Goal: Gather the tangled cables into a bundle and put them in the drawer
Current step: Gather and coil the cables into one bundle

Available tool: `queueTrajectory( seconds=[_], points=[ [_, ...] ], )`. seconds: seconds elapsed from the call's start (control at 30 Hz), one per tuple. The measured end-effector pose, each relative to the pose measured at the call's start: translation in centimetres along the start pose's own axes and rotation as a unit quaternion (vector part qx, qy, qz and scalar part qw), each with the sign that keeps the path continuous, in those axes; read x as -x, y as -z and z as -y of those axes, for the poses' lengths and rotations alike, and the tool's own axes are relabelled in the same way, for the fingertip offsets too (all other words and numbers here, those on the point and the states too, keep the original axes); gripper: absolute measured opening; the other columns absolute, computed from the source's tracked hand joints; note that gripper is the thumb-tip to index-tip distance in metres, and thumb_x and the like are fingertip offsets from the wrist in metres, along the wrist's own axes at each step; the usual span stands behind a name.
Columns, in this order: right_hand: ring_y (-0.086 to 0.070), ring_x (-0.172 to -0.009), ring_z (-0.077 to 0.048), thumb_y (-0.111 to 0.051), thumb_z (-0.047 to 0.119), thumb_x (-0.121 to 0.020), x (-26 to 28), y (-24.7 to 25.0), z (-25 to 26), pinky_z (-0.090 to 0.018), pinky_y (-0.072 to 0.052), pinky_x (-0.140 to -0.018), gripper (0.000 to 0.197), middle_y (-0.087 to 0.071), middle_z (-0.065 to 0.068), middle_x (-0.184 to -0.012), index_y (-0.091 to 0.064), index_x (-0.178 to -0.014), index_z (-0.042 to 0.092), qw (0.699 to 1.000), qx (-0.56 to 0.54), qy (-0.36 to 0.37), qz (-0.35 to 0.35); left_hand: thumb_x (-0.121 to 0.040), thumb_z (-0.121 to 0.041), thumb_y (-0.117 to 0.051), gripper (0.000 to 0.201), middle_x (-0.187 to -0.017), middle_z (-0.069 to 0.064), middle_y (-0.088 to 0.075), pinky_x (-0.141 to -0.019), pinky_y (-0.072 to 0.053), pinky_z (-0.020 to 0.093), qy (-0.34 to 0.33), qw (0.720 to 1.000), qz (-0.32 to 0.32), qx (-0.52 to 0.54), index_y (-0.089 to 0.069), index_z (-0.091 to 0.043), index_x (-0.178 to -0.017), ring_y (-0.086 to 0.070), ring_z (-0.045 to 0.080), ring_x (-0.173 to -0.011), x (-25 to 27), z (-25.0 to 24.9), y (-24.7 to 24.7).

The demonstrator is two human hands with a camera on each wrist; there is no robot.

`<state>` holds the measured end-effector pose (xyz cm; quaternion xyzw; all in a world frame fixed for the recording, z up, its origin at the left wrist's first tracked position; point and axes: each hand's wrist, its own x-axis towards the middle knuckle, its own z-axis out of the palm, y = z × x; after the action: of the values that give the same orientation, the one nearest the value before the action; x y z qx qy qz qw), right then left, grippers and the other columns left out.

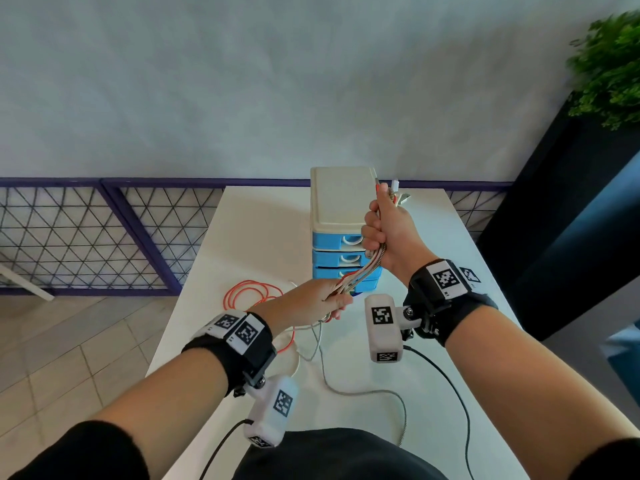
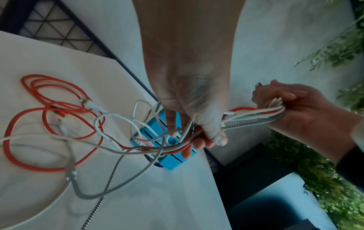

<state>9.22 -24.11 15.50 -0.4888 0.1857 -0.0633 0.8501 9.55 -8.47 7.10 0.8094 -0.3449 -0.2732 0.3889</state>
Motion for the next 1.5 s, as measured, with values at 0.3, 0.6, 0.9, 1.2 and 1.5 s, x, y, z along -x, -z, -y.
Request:
queueTrajectory(
  seconds=[0.3, 0.6, 0.9, 1.2, 1.5],
  points=[
    [-0.024, -0.028, -0.005, -0.045, 0.051, -0.095, 0.0, -0.8, 2.7, -0.014, -0.021, -0.031, 0.041, -0.028, 0.006, -0.044, -0.039, -0.071, 0.019, 0.998, 0.006, 0.054, -0.014, -0.098, -0.036, -0.041, 0.023, -0.076, -0.005, -0.057, -0.086, -0.033, 0.026, 0.119, 0.956, 0.054, -0.262, -0.052, -0.022, -0.082, -0.060, 0.023, -0.094, 2.8, 4.4, 0.4],
    [-0.025, -0.029, -0.006, -0.047, 0.050, -0.096, 0.2, -1.6, 2.6, -0.015, -0.021, -0.031, 0.040, -0.026, 0.004, -0.048, -0.040, -0.070, 0.019, 0.998, 0.048, 0.042, 0.010, -0.094, -0.041, -0.048, 0.021, -0.101, -0.003, -0.069, -0.116, -0.008, 0.049, 0.154, 0.932, 0.056, -0.322, -0.054, -0.022, -0.100, -0.059, 0.019, -0.105, 2.9, 7.4, 2.1],
    [-0.027, -0.030, -0.008, -0.047, 0.048, -0.096, 0.7, -2.4, -0.2, -0.016, -0.024, -0.033, 0.040, -0.027, 0.001, -0.052, -0.039, -0.071, 0.019, 0.995, 0.085, 0.034, 0.046, -0.083, -0.061, -0.033, 0.058, -0.129, -0.010, -0.052, -0.104, -0.036, 0.024, -0.021, 0.999, 0.027, 0.021, -0.052, -0.026, -0.125, -0.047, 0.003, -0.118, 1.4, -5.4, 3.9],
    [-0.025, -0.028, -0.004, -0.046, 0.049, -0.097, -0.2, 1.2, 3.3, -0.015, -0.023, -0.029, 0.039, -0.029, 0.008, -0.041, -0.042, -0.072, 0.019, 0.999, 0.013, 0.045, 0.015, -0.092, -0.056, -0.015, 0.055, -0.056, -0.003, -0.034, -0.084, -0.044, 0.035, 0.028, 0.977, 0.087, 0.191, -0.045, -0.015, -0.069, -0.044, 0.015, -0.051, 1.3, -2.2, 2.5],
    [-0.038, -0.035, -0.011, -0.048, 0.035, -0.099, 0.3, 2.6, 2.2, -0.024, -0.038, -0.038, 0.028, -0.037, 0.000, -0.055, -0.041, -0.079, 0.016, 0.961, 0.269, 0.068, 0.003, -0.103, -0.030, -0.028, 0.034, -0.072, -0.003, -0.045, -0.061, -0.037, 0.017, 0.007, 0.999, -0.023, -0.026, -0.048, -0.023, -0.076, -0.041, 0.013, -0.065, 0.7, -3.3, 4.3]
  ],
)
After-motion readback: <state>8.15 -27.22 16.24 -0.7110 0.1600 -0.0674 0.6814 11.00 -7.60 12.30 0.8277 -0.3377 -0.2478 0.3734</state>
